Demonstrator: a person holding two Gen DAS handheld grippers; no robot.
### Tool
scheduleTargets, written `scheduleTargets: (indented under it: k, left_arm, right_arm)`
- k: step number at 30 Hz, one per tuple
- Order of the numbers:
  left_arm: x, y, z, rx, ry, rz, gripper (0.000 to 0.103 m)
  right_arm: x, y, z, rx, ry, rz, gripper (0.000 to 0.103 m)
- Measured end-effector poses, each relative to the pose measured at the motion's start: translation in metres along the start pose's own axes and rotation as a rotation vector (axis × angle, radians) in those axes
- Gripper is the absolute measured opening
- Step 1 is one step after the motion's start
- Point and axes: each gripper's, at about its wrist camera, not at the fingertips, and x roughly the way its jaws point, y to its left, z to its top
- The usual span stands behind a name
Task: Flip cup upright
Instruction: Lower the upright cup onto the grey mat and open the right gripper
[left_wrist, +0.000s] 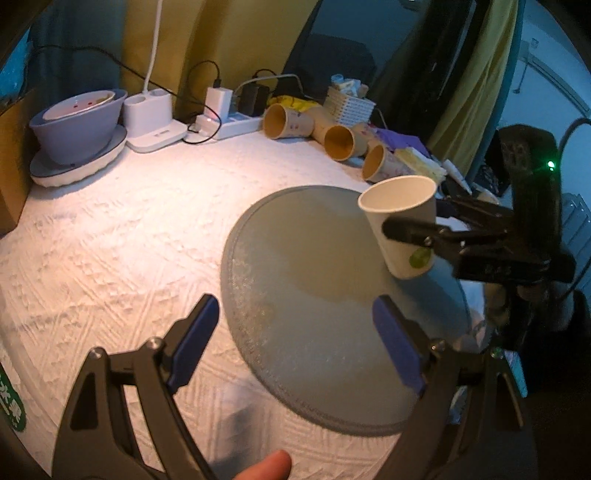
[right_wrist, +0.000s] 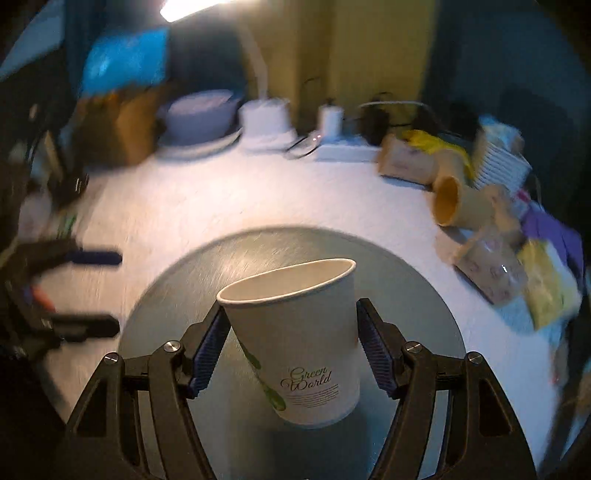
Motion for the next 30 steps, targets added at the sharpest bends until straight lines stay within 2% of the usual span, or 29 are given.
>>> scheduleTargets:
  k: [3, 8, 10, 13, 18, 30]
  left_arm:
    - [0.004, -0.008, 0.004, 0.01, 0.004, 0.0, 0.086]
    - [0.013, -0.018, 0.009, 0.017, 0.016, 0.002, 0.086]
    - [0.017, -0.018, 0.011, -0.009, 0.019, -0.003, 0.086]
    - [0.019, -0.02, 0.012, -0.031, 0.015, -0.016, 0.086]
    - [0.023, -0.032, 0.015, 0.006, 0.022, -0.013, 0.086]
    - [0.021, -0.04, 0.014, 0.025, 0.013, 0.007, 0.086]
  right_arm:
    - [-0.003, -0.011, -0.003, 0.042, -0.047, 0.021, 0.071]
    - [-0.003, -0.02, -0.015, 0.086, -0.055, 0.061, 0.072]
    - [-0.006, -0.02, -0.021, 0.099, -0.065, 0.077, 0.072]
    - [-0.011, -0.022, -0.028, 0.114, -0.079, 0.082, 0.072]
    - [-0.023, -0.025, -0.032, 0.136, -0.121, 0.095, 0.072]
    - [-0.025, -0.021, -0.035, 0.129, -0.139, 0.103, 0.073]
